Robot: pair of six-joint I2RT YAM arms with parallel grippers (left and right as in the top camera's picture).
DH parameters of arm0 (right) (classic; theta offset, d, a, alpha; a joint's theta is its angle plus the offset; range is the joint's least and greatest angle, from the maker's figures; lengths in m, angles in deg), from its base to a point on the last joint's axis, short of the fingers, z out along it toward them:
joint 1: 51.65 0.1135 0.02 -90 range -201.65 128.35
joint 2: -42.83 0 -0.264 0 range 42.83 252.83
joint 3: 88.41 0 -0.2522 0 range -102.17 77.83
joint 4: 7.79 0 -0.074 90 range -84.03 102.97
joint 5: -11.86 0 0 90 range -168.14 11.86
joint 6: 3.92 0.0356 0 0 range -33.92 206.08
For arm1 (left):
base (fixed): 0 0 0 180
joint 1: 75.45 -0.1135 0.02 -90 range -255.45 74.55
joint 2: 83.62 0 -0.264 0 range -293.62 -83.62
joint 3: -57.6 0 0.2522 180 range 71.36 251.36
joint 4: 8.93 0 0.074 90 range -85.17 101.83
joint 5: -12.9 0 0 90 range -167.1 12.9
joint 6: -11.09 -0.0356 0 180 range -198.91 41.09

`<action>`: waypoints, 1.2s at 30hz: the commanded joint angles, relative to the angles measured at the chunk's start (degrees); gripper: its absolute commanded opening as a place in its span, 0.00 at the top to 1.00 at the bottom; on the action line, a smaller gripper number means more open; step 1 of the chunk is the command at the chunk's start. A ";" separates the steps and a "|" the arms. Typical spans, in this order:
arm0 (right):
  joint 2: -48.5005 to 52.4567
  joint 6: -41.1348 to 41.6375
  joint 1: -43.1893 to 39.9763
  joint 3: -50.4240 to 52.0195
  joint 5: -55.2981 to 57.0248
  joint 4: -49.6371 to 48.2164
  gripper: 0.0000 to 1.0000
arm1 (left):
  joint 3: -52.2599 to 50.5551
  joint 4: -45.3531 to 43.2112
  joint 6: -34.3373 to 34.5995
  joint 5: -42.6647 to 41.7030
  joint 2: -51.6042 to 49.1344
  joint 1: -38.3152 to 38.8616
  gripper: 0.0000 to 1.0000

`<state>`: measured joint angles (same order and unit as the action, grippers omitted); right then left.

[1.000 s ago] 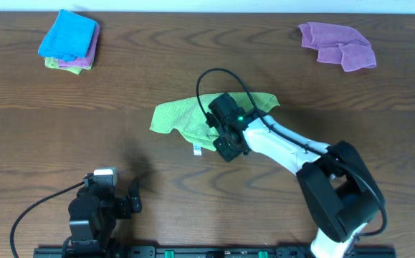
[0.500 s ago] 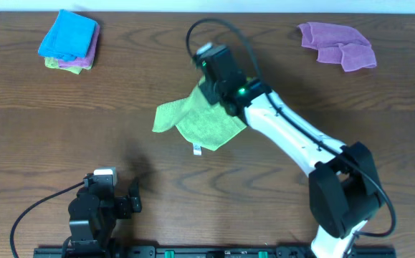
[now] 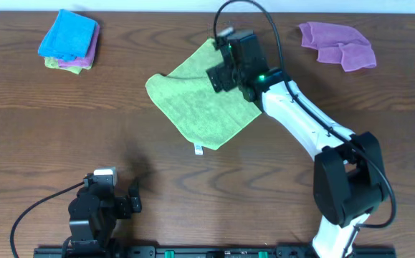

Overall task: Fold the cloth
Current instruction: 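Pull the cloth's far corner with the right gripper to spread it flat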

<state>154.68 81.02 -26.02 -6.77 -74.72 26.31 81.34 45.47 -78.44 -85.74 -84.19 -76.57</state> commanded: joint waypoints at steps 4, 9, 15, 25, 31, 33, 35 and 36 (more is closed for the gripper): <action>0.76 0.74 -2.21 -0.09 10.19 6.03 0.98 | -0.52 0.28 0.85 -0.17 0.33 -0.35 0.05; 0.76 4.39 -7.41 -0.04 8.94 8.15 0.99 | -0.52 0.28 0.85 -0.17 0.33 -0.35 0.05; 2.67 4.37 -10.60 0.31 0.17 10.12 0.99 | -0.52 1.14 0.83 1.60 0.33 -0.35 0.05; 10.78 4.35 -10.75 0.31 0.22 11.17 0.99 | -0.52 1.11 0.83 1.62 0.33 -0.35 0.05; 12.68 6.58 -10.91 0.31 -0.09 14.34 0.99 | -0.52 1.11 0.83 1.62 0.33 -0.35 0.05; 12.66 9.09 -10.56 0.31 -1.68 18.14 0.99 | -0.52 1.11 0.83 1.62 0.33 -0.35 0.05; 12.66 12.13 -10.03 0.31 -4.13 22.88 0.99 | -0.52 1.11 0.83 1.62 0.33 -0.35 0.05; 12.66 13.64 -9.68 0.31 -5.55 25.68 0.99 | -0.52 1.11 0.83 1.60 0.33 -0.35 0.05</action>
<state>165.55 89.06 -36.45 -8.12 -75.61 47.55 81.34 45.73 -78.44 -84.59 -84.19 -76.57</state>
